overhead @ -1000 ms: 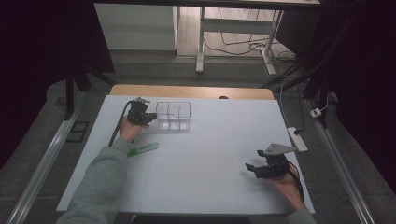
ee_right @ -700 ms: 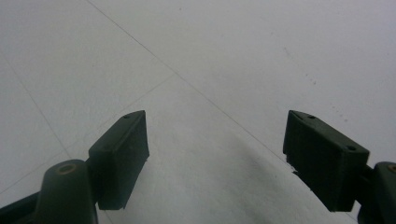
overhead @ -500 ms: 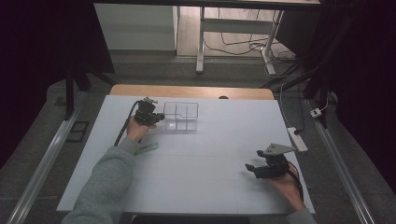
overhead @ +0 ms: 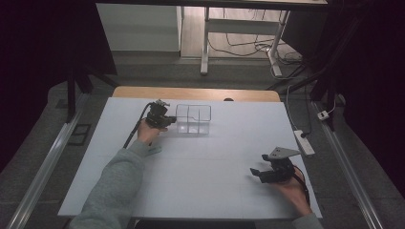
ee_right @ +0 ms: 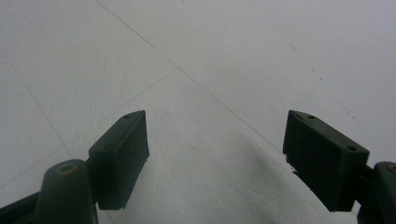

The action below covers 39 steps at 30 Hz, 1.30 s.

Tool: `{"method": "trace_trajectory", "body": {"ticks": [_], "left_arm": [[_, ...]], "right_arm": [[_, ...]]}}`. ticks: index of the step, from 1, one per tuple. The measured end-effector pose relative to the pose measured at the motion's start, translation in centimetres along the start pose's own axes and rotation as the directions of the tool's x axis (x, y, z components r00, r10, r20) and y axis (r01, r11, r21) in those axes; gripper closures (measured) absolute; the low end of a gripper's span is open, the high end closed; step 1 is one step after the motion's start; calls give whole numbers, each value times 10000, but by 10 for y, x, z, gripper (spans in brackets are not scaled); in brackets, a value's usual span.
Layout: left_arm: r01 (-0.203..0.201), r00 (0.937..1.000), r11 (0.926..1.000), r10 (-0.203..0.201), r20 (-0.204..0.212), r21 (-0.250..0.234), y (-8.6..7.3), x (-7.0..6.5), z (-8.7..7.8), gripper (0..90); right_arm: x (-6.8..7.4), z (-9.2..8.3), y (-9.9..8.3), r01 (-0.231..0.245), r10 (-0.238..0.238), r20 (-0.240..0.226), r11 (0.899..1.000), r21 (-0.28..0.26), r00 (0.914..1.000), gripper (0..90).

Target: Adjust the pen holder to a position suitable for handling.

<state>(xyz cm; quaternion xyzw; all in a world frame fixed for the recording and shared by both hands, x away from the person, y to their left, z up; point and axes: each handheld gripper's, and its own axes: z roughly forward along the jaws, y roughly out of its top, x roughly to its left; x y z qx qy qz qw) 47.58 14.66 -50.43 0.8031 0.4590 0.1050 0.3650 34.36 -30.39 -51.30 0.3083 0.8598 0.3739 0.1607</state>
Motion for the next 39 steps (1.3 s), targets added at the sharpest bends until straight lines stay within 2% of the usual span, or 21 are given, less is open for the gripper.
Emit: {"method": "trace_trajectory", "body": {"ticks": [13, 30, 33, 37, 39], "left_arm": [[-171, 9995, 9998, 170, 257, 42, 2, -9, 5, 891], [-478, 9983, 9988, 476, 324, 45, 4, -16, 4, 891], [-671, 9972, 9977, 672, 322, -21, 5, -16, 2, 891], [-1034, 9946, 9946, 1034, 46, 14, 4, -16, -7, 891], [-1039, 9946, 9945, 1039, 22, -134, 4, -15, -14, 891]], "right_arm": [[1, 1, 0, 50, -49, -16, 10000, 45, 10000, 223], [0, 1, 0, 57, -57, -55, 10000, 21, 10000, 223], [1, 0, 0, 89, -89, -60, 10000, -16, 9999, 223], [0, -1, 0, 44, -44, -35, 10000, -68, 10000, 223], [-1, -1, -1, 7, -7, -11, 10000, -81, 10000, 223]]}}
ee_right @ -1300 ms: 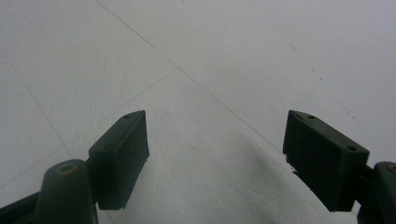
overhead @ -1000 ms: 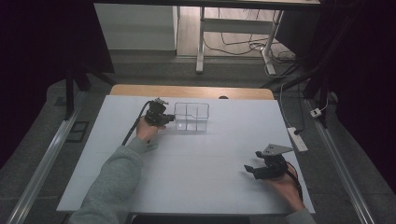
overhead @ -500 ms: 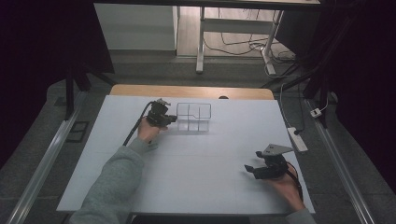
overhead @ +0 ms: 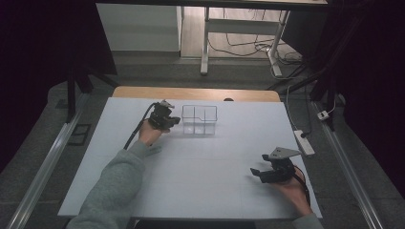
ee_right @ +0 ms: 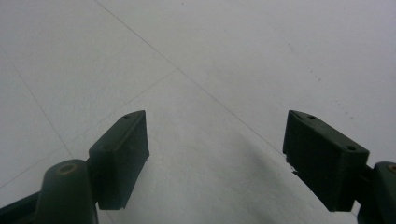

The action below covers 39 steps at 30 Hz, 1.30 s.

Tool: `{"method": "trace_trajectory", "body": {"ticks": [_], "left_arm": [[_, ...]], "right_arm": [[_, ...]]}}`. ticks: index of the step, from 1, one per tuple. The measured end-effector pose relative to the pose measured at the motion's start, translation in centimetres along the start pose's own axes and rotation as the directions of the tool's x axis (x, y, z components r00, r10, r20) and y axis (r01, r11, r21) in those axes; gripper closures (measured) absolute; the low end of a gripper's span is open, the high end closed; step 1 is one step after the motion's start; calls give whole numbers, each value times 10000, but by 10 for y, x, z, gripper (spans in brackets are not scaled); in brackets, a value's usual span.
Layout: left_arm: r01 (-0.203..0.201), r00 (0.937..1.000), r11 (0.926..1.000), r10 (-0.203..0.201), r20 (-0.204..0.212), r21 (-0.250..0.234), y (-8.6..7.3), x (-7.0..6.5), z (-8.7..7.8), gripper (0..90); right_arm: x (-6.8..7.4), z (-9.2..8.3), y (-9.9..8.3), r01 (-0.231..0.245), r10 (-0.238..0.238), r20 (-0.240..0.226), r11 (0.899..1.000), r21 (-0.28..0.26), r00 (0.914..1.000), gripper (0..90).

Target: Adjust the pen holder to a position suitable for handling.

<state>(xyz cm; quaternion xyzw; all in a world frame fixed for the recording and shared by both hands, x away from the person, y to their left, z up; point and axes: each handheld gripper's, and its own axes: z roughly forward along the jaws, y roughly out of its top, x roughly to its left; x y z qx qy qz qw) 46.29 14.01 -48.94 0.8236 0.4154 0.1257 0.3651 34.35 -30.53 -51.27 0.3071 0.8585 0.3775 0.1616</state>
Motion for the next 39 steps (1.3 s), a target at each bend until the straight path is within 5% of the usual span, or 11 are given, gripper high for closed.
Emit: {"method": "trace_trajectory", "body": {"ticks": [4, 11, 16, 34, 39], "left_arm": [[-131, 9999, 9997, 133, 77, -214, -4, 1, -18, 870], [-415, 9981, 9990, 422, 439, -168, -13, 0, -42, 559], [-688, 9966, 9976, 686, 465, 17, -21, -5, -55, 462], [-1231, 9913, 9898, 1193, 561, 719, -55, -15, -93, 402], [-1077, 9931, 9910, 1035, 549, 801, -64, -14, -100, 390]], "right_arm": [[0, 0, 0, -8, 8, 23, 10000, -12, 10000, 223], [-1, 1, 1, -154, 151, -199, 9997, -163, 9997, 223], [-1, 0, 1, -144, 141, -158, 9998, -168, 9998, 224], [3, -4, 0, 27, -29, -96, 9998, -185, 9999, 227], [3, -3, 0, 27, -28, -100, 9999, -117, 9999, 228]]}}
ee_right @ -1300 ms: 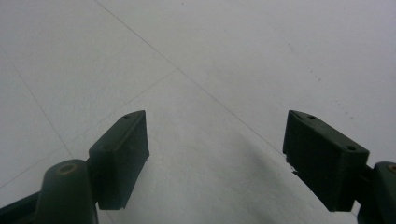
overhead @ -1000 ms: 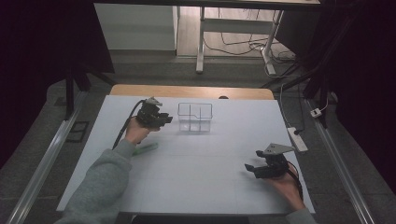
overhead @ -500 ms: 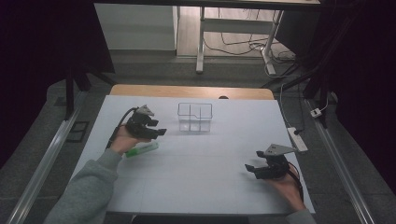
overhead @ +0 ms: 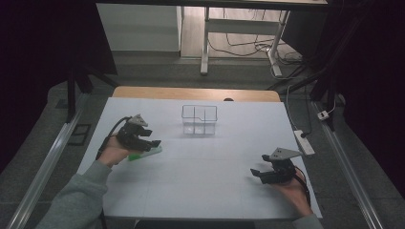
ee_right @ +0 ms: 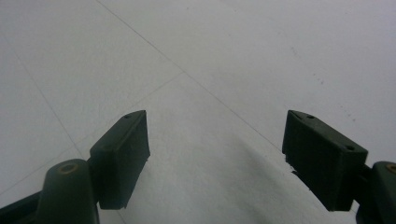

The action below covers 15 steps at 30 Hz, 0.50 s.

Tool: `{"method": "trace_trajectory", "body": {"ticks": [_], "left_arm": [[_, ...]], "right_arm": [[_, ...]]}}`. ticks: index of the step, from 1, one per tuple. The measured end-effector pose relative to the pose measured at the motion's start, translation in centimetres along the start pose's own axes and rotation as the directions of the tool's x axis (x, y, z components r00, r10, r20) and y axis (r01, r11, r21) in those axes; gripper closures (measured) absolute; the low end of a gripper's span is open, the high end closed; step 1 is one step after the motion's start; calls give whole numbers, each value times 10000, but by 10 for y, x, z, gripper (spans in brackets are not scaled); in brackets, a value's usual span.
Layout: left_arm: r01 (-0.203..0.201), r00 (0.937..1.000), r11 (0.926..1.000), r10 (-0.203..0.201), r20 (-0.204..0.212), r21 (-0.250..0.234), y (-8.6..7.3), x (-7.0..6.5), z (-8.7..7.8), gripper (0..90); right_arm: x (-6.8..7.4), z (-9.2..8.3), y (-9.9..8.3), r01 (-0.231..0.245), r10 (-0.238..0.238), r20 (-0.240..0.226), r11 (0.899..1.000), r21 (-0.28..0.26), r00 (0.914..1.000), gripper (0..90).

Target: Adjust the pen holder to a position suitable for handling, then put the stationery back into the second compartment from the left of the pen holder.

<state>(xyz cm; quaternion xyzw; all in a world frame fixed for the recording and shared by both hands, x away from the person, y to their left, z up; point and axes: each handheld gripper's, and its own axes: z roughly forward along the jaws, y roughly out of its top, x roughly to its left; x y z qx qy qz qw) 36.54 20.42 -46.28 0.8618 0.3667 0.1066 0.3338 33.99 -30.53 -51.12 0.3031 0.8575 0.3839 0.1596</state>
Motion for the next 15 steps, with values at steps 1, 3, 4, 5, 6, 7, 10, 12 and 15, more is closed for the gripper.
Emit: {"method": "trace_trajectory", "body": {"ticks": [1, 3, 4, 5, 6, 7, 10, 12, 15], "left_arm": [[-6, 10000, 10000, 6, -27, 45, -2, 0, -1, 389], [-14, 9999, 9999, 16, -120, 110, -7, 0, -3, 387], [23, 9999, 9999, -22, -137, 123, -9, 0, -4, 386], [9, 9999, 9998, -7, -142, 176, -11, 1, -5, 383], [25, 9998, 9997, -21, -180, 225, -13, 1, -6, 381], [30, 9998, 9997, -26, -187, 252, -14, 1, -6, 376], [74, 9999, 9997, -72, -109, 239, -19, -1, -8, 372], [56, 9999, 9994, -53, -107, 329, -21, -2, -8, 371], [-22, 9998, 9986, 33, -204, 536, -24, -3, -8, 369]], "right_arm": [[0, 0, 0, 21, -21, -9, 10000, 24, 10000, 228], [1, 0, 0, 57, -57, -6, 9999, 90, 10000, 228], [1, 0, 0, 88, -88, -21, 9999, 81, 10000, 228], [1, 0, 1, 100, -99, -16, 9999, 68, 9999, 229], [1, 0, 1, 88, -88, -20, 9999, 50, 10000, 228], [1, 0, 1, 82, -82, -17, 10000, 47, 10000, 228], [1, 0, 0, 90, -90, 7, 10000, 33, 10000, 229], [1, -1, 0, 56, -56, 17, 10000, 63, 10000, 228], [1, -1, 0, 65, -65, 5, 10000, 56, 10000, 228]]}}
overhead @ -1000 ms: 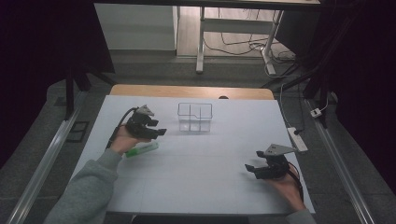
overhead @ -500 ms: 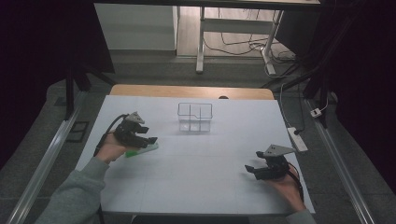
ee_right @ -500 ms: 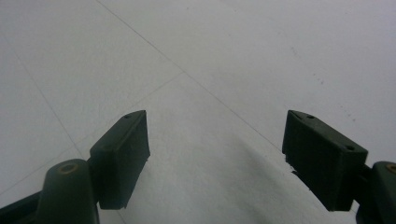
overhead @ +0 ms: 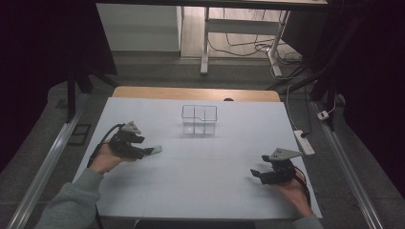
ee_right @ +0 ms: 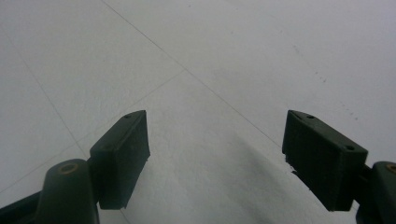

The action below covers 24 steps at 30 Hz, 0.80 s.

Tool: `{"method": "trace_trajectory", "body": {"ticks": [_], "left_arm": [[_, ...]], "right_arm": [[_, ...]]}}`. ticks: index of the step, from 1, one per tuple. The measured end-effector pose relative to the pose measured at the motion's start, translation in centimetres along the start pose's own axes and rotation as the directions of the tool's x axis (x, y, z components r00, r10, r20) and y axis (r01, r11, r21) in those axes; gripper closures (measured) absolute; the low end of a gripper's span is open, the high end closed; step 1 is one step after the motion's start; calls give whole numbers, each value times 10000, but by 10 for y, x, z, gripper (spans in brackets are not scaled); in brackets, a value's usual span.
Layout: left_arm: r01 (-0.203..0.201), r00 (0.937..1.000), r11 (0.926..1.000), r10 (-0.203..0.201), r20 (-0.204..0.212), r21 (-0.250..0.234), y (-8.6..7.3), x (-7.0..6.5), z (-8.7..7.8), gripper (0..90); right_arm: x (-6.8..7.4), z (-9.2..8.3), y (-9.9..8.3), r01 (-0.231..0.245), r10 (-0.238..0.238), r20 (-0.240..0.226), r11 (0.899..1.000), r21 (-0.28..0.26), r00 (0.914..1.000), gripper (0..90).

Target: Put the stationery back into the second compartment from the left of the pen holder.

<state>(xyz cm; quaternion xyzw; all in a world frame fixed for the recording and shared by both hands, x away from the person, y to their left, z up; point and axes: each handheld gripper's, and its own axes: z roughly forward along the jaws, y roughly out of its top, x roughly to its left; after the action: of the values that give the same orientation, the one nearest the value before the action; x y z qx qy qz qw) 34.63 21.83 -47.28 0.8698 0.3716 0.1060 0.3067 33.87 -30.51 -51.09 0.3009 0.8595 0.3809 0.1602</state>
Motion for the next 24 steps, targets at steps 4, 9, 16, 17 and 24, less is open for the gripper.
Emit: {"method": "trace_trajectory", "body": {"ticks": [4, 9, 16, 17, 24], "left_arm": [[-29, 10000, 9995, 31, -46, 311, -5, 2, 0, 365], [-110, 9998, 9977, 122, -180, 662, -11, 2, -1, 356], [-138, 9994, 9930, 175, -305, 1170, -18, 7, 1, 343], [-146, 9993, 9924, 185, -311, 1220, -18, 7, 2, 340], [-103, 9994, 9893, 149, -311, 1456, -19, 23, 14, 313]], "right_arm": [[0, 0, 0, 8, -8, -14, 10000, -6, 10000, 228], [1, 0, 0, 4, -4, -45, 10000, -12, 10000, 228], [0, 1, 0, 7, -7, -20, 10000, 40, 10000, 228], [1, 1, 0, -15, 16, -21, 10000, 65, 10000, 227], [1, 3, 0, 41, -41, -28, 9999, 155, 10000, 227]]}}
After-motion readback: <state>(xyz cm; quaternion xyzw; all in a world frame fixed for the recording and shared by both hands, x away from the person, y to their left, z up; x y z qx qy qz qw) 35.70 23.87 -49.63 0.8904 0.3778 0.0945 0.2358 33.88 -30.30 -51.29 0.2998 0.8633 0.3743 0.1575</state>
